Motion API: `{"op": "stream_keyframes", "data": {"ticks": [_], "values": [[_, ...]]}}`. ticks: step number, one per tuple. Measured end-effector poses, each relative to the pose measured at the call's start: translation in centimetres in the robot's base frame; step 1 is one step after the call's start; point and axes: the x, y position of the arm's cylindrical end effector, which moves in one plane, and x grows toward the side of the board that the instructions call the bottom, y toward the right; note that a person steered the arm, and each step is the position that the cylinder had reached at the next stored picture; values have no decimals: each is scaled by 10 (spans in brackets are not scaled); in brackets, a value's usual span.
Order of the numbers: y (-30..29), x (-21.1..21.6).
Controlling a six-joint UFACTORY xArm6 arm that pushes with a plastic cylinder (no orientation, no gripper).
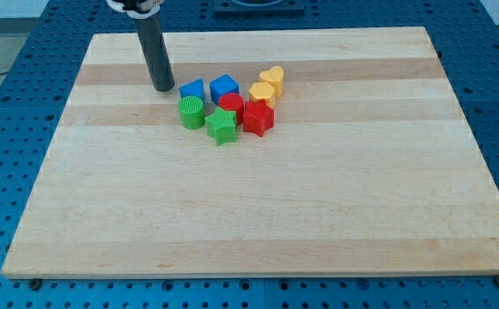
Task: Separate the blue triangle from the group of blocks
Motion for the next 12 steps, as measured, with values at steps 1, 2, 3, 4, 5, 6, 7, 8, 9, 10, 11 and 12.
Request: {"op": "stream_keyframes", "data": {"ticks": [1, 2, 3, 4, 5, 6, 7, 8, 9, 10, 11, 12], "values": [[-7, 0], [-21, 12], [14, 40], [6, 69], [45, 72], [67, 62], [67, 21], [38, -18], [-18, -21], [-34, -47], [-28, -46], [3, 33]]}}
